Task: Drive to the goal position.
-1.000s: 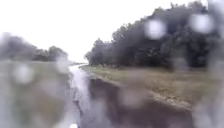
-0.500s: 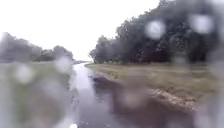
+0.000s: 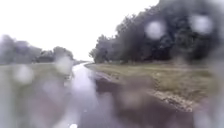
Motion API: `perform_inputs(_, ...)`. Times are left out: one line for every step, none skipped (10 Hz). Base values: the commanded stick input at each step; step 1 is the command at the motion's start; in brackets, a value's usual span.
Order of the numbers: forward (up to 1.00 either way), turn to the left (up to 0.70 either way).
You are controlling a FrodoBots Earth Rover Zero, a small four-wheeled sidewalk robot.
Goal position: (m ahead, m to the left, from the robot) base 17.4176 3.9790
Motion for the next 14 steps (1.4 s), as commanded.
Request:
perform_inputs(0.85,0.0)
perform_inputs(0.85,0.0)
perform_inputs(0.85,0.0)
perform_inputs(0.85,0.0)
perform_inputs(0.85,0.0)
perform_inputs(0.85,0.0)
perform_inputs(0.85,0.0)
perform_inputs(0.85,0.0)
perform_inputs(0.85,0.0)
perform_inputs(0.85,0.0)
perform_inputs(0.85,0.34)
perform_inputs(0.85,0.34)
perform_inputs(0.85,0.34)
perform_inputs(0.85,0.34)
